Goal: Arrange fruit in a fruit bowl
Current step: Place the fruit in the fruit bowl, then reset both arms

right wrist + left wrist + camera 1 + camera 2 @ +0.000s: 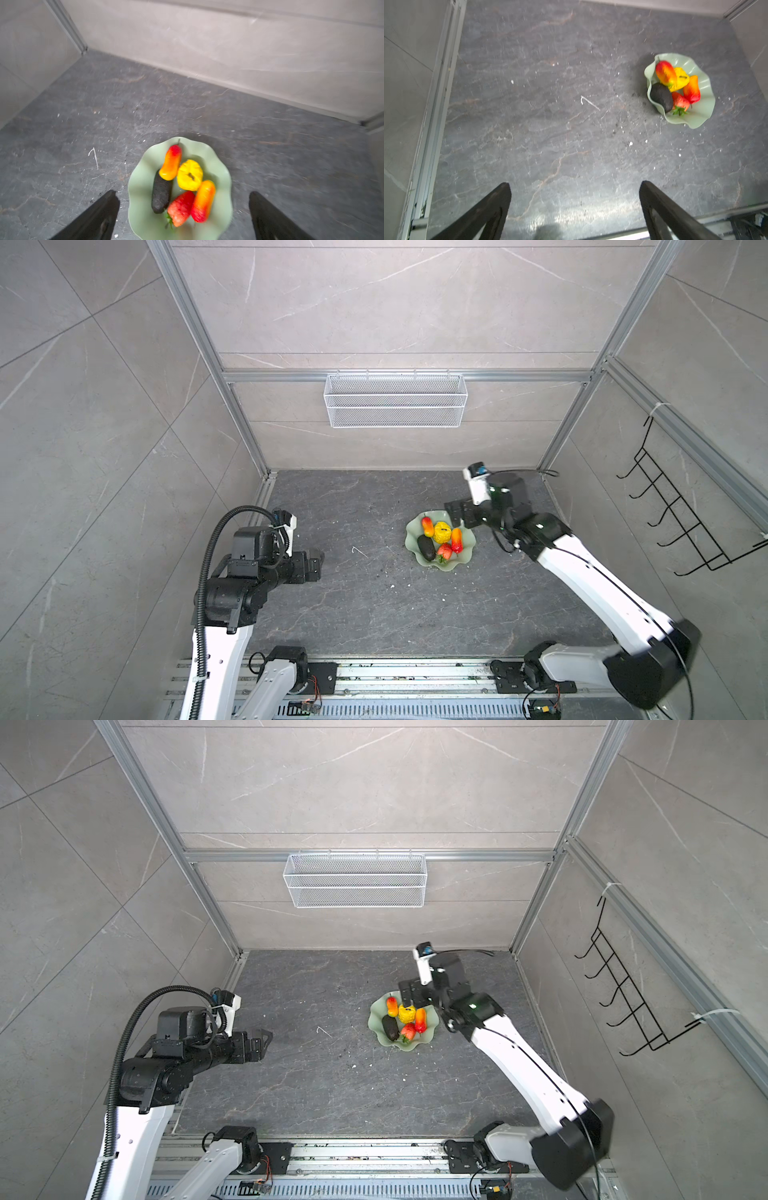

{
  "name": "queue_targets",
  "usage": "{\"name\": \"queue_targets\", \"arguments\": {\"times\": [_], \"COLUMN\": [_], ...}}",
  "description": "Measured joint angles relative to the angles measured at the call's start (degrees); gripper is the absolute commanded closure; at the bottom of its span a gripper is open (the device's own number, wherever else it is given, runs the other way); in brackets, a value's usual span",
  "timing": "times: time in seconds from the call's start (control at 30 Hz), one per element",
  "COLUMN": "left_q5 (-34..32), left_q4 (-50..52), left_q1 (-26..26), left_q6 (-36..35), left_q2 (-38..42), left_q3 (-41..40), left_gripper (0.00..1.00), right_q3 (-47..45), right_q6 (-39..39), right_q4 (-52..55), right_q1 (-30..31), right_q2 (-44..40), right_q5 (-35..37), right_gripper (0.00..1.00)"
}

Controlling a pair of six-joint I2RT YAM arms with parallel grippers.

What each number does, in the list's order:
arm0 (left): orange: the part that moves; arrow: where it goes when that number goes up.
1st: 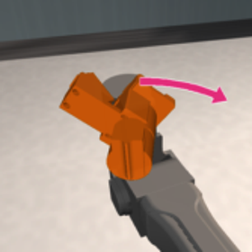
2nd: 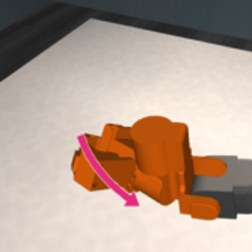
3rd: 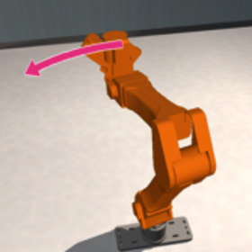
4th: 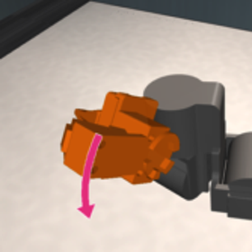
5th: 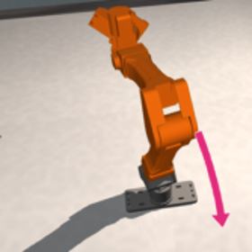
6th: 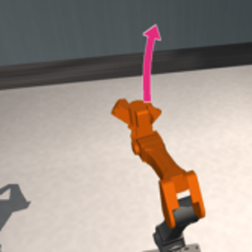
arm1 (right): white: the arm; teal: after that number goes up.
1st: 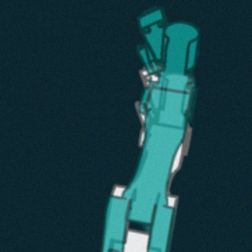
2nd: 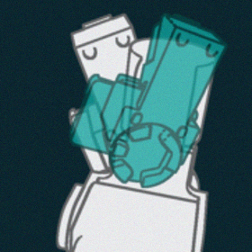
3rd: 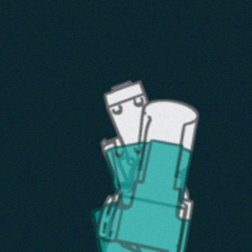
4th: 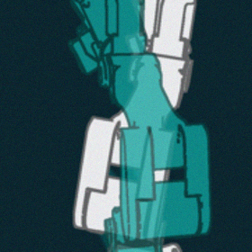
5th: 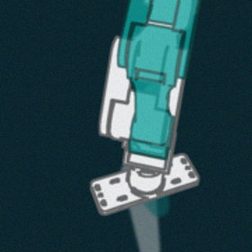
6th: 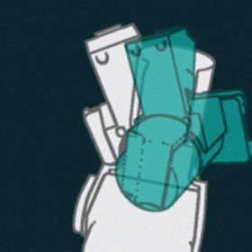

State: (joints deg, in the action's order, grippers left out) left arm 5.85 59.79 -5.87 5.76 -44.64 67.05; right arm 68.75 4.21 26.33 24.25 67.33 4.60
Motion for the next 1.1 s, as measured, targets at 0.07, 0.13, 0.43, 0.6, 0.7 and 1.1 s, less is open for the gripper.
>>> {"name": "queue_targets", "arguments": {"times": [0.07, 0.13, 0.43, 0.6, 0.7, 1.1], "left_q5": [-2.19, -5.7, -16.2, -21.11, -22.99, -20.98], "left_q4": [-4.2, -9.35, -41.62, -56.35, -65.44, -91.76], "left_q1": [0.0, 0.0, 0.0, 0.02, 0.07, 2.89], "left_q6": [1.33, 2.86, 4.11, 3.85, 2.97, -4.07], "left_q2": [1.2, 2.25, 0.02, -5.31, -12.24, -35.19], "left_q3": [-2.75, -6.78, -34.45, -42.93, -43.28, -45.4], "left_gripper": [0.0, 0.0, 0.0, 0.0, 0.0, 0.03], "right_q3": [-5.66, -10.91, -34.34, -42.53, -45.79, -49.22], "right_q6": [1.03, 2.56, 6.51, 5.14, 4.15, 0.81], "right_q4": [-0.94, -2.05, -18.67, -35.21, -44.3, -73.26], "right_q1": [-5.01, -10.29, -22.95, -23.06, -23.06, -21.62], "right_q2": [-6.62, -11.08, -13.2, -6.69, -1.38, 18.49], "right_q5": [-0.55, -1.79, -3.32, -0.42, 1.07, 3.45], "right_gripper": [0.0, 0.0, 0.0, 0.0, 0.0, 0.0]}}
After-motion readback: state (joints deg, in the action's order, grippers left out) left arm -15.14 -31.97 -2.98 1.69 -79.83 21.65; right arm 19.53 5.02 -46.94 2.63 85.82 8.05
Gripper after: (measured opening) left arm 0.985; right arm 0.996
